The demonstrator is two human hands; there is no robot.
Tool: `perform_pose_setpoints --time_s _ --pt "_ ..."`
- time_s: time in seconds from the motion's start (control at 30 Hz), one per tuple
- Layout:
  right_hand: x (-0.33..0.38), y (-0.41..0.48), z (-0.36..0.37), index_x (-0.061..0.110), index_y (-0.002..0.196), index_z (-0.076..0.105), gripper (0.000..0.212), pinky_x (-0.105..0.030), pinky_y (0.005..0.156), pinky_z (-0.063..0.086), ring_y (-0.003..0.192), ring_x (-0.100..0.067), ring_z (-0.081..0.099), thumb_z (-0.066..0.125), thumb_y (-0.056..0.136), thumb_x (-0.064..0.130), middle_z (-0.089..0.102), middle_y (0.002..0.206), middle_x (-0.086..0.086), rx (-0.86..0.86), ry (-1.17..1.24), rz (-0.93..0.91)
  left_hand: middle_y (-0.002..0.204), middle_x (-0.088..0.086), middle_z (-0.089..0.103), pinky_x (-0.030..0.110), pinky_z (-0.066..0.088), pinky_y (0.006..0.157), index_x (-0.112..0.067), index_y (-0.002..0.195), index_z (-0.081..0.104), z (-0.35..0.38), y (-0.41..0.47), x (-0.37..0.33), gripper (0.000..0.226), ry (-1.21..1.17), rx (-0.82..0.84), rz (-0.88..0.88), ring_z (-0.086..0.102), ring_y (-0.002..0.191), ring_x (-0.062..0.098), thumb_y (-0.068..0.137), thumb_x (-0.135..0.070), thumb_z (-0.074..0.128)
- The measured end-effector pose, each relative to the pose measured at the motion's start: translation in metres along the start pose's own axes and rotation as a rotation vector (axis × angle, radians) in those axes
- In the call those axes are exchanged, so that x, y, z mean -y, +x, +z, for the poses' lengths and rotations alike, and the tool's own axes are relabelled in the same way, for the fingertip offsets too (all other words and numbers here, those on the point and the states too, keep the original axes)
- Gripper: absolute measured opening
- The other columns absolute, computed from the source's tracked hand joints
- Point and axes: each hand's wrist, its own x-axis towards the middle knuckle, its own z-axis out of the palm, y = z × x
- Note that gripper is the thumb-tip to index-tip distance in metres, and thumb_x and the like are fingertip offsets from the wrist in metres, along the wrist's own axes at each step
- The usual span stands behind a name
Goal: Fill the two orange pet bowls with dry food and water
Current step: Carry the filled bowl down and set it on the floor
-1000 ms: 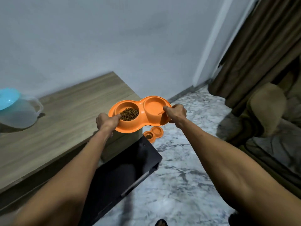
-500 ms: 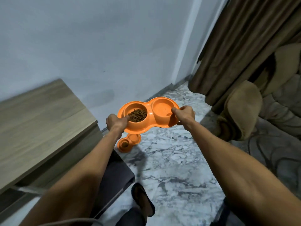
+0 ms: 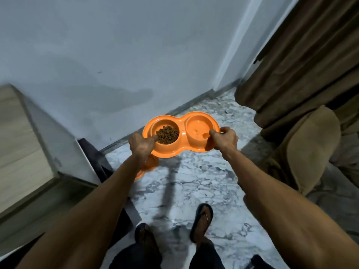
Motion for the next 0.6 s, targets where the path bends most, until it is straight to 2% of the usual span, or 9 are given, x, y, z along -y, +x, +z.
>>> perform_pose_setpoints --time_s 0.17,0.23,0.33,0.43,0.53,0.6 --pt "-0.016 0.09 0.03 0.01 0.12 0.061 0.059 -0.052 0.082 0.058 0.092 -0.031 0.066 0.07 0.068 0.037 0.066 0.099 -0.007 0.083 -0.043 -0.035 0.092 0.016 0.071 0.038 0.048 0.069 -0.004 0.086 0.072 0.063 0.048 0.007 0.047 0.03 -0.037 -0.047 0.067 0.09 0.033 0.065 -0.046 0.071" --pt "-0.024 0.126 0.045 0.011 0.118 0.062 0.059 -0.051 0.083 0.057 0.093 -0.029 0.065 0.071 0.067 0.038 0.064 0.098 -0.005 0.114 -0.069 -0.059 0.092 0.018 0.07 0.038 0.047 0.07 -0.002 0.089 0.072 0.089 0.065 0.013 0.047 0.014 -0.077 -0.099 0.066 0.091 0.033 0.068 -0.044 0.073" --pt "-0.045 0.19 0.075 0.011 0.122 0.06 0.059 -0.051 0.084 0.057 0.094 -0.027 0.063 0.073 0.07 0.036 0.062 0.099 -0.003 0.178 -0.095 -0.064 0.088 0.018 0.071 0.039 0.052 0.072 -0.003 0.089 0.072 0.138 0.104 0.033 0.034 -0.012 -0.162 -0.112 0.067 0.088 0.032 0.072 -0.033 0.072" --pt "-0.074 0.245 0.106 0.01 0.125 0.06 0.058 -0.049 0.086 0.057 0.093 -0.026 0.064 0.075 0.073 0.032 0.06 0.085 0.003 0.227 -0.102 -0.07 0.089 0.017 0.072 0.041 0.056 0.077 -0.002 0.093 0.072 0.182 0.14 0.062 0.035 -0.034 -0.192 -0.132 0.068 0.085 0.03 0.075 -0.031 0.074" --pt "-0.118 0.301 0.149 0.011 0.122 0.061 0.054 -0.046 0.091 0.054 0.092 -0.023 0.062 0.075 0.074 0.031 0.06 0.086 0.003 0.274 -0.125 -0.065 0.086 0.02 0.07 0.045 0.056 0.072 0.001 0.09 0.069 0.233 0.184 0.102 0.031 -0.082 -0.222 -0.126 0.068 0.078 0.03 0.08 -0.028 0.075" --pt "-0.147 0.331 0.179 0.013 0.118 0.062 0.055 -0.047 0.088 0.056 0.093 -0.024 0.065 0.076 0.069 0.033 0.063 0.087 0.002 0.286 -0.129 -0.056 0.08 0.03 0.067 0.047 0.053 0.063 0.01 0.082 0.065 0.265 0.212 0.136 0.04 -0.11 -0.24 -0.124 0.062 0.066 0.028 0.078 -0.028 0.075"
